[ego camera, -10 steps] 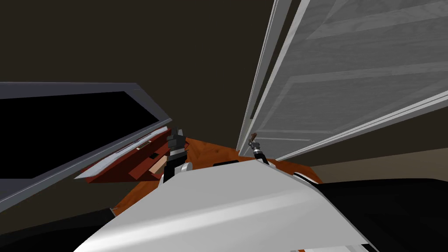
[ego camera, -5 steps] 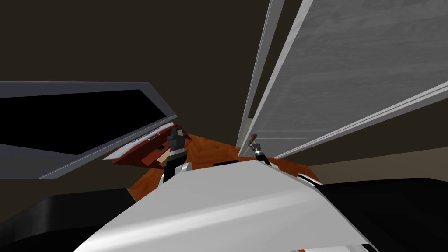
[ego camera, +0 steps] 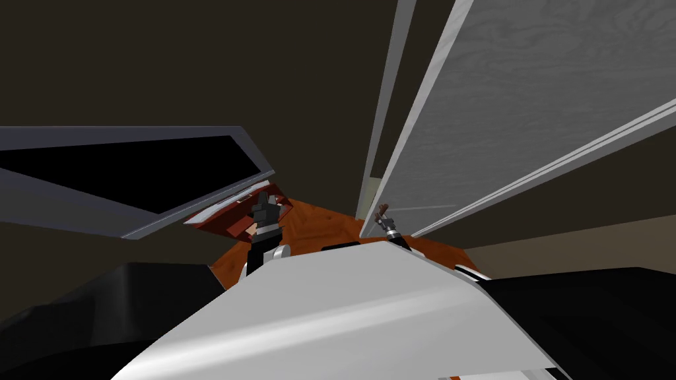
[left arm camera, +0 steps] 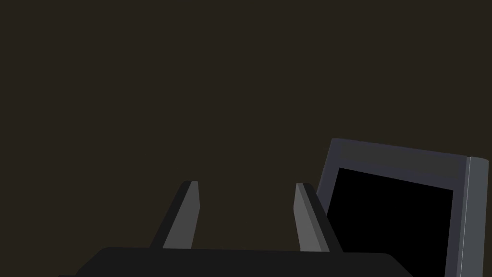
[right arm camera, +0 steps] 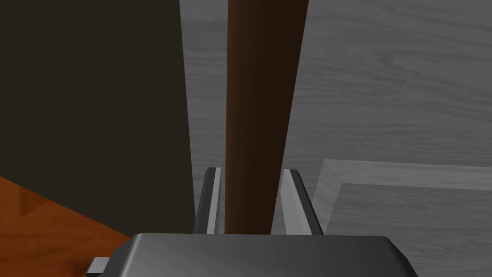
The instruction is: Pull the door open
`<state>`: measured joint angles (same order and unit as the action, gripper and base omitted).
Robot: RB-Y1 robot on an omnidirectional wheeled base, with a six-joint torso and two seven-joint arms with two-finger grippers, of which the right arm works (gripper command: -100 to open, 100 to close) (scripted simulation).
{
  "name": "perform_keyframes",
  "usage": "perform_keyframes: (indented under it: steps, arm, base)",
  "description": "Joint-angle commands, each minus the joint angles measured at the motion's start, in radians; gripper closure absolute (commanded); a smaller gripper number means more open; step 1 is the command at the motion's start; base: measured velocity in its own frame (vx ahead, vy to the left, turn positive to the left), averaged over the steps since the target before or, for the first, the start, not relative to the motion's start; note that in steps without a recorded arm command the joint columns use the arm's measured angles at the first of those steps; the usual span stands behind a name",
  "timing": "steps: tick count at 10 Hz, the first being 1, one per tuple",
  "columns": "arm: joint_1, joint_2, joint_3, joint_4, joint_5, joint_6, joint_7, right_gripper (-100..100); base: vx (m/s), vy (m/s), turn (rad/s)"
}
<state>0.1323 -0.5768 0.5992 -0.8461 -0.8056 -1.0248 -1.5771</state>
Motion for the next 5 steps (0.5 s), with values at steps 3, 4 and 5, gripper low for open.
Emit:
perform_keyframes:
  steps: [3,4,5]
  arm:
    - [0.022,-0.033,0.046,0.007,0.02,-0.056,-0.043,100]
    - [0.03,-0.045,0.06,0.01,0.027,-0.074,-0.058,100]
    - [0.034,-0.051,0.069,0.011,0.031,-0.085,-0.066,100]
  base:
    - [-0.252,-0.07,0.159]
    - [-0.237,-0.076,0.133]
    - [-0.238,-0.087,0.127]
